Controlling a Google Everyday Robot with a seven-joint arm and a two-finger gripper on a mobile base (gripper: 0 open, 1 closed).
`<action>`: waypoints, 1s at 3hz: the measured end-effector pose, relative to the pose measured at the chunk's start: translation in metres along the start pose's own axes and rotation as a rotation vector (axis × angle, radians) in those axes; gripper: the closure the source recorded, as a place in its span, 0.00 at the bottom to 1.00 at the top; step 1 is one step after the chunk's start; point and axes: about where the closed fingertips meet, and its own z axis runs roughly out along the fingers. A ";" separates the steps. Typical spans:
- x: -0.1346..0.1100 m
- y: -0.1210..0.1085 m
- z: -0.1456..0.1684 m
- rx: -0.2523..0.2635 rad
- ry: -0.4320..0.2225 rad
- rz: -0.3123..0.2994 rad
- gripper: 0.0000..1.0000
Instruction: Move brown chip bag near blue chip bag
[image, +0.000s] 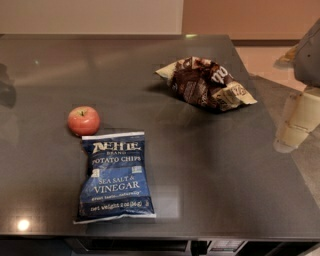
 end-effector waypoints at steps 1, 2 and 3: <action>0.000 -0.001 0.000 0.002 -0.001 0.001 0.00; -0.002 -0.019 0.008 0.008 -0.011 0.019 0.00; -0.004 -0.049 0.024 0.007 -0.050 0.071 0.00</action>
Offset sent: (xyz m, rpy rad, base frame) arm 0.0466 -0.0072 -0.0100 0.0324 0.0027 -0.0412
